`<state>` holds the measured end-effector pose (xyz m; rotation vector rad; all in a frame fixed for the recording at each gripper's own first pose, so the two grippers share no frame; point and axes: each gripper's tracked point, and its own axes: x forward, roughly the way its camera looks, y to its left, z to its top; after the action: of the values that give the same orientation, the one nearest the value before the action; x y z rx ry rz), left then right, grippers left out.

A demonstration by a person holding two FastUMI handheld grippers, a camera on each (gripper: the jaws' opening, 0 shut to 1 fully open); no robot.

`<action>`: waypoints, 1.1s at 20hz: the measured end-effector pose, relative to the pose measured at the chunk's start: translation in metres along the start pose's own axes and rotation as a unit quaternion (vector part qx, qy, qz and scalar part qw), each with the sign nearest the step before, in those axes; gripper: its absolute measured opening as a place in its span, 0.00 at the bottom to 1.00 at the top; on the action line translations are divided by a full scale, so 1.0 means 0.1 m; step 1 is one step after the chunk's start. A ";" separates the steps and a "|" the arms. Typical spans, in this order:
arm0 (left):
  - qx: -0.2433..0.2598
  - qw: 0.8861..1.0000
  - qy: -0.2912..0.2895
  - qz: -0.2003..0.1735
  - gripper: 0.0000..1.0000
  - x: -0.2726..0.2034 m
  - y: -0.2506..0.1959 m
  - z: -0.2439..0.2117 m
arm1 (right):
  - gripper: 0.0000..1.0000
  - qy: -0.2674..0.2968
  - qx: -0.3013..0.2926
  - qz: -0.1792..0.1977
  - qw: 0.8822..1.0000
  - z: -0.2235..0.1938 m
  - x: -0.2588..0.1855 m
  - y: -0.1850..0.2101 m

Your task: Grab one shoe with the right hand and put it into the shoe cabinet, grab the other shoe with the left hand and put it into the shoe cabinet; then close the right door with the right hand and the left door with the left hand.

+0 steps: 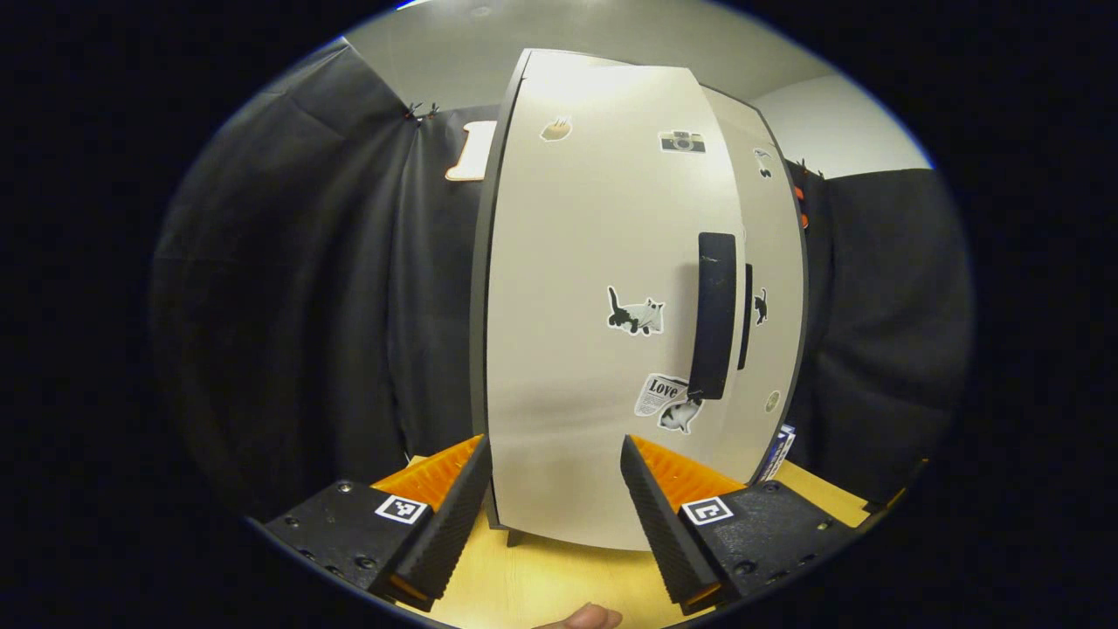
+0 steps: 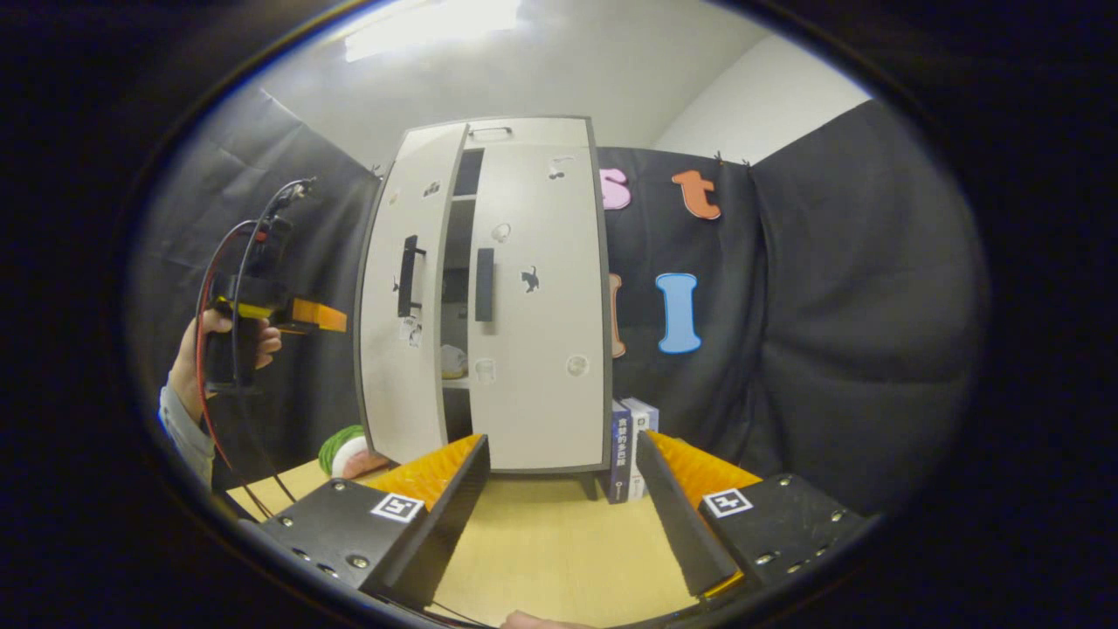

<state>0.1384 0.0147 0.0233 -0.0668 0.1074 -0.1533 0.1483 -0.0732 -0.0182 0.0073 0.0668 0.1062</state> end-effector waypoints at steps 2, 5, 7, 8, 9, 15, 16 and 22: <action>0.002 1.000 -0.007 0.004 0.91 -0.11 0.06 0.02 | 1.00 -0.002 0.003 -0.003 1.000 0.01 0.02 0.01; 0.006 0.999 -0.028 0.026 0.92 -0.26 0.20 0.09 | 1.00 -0.001 0.016 0.001 1.000 0.03 0.03 0.07; 0.003 0.999 -0.041 0.031 0.93 -0.39 0.21 0.12 | 1.00 0.001 0.012 -0.004 1.000 0.03 0.04 0.04; 0.002 0.999 -0.037 0.028 0.95 -0.46 0.19 0.09 | 1.00 0.000 0.010 -0.004 1.000 0.04 0.05 0.04; 0.003 0.999 -0.040 0.030 0.95 -0.53 0.19 0.09 | 1.00 0.001 0.009 0.000 1.000 0.04 0.05 0.05; 0.019 0.998 -0.044 0.036 0.95 -0.83 0.11 0.14 | 1.00 -0.008 -0.009 -0.002 1.000 0.11 0.09 0.04; 0.020 0.998 -0.043 0.030 0.90 -0.87 0.06 0.13 | 1.00 -0.013 -0.009 -0.001 1.000 0.13 0.10 0.05; 0.041 0.999 -0.029 0.016 0.95 -1.05 -0.12 -0.03 | 1.00 -0.032 -0.004 -0.002 0.999 0.25 0.12 0.09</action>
<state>0.0329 0.0193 0.0320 0.0114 0.0443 -0.1243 0.1606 -0.0635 0.0059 0.0031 0.0031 0.1030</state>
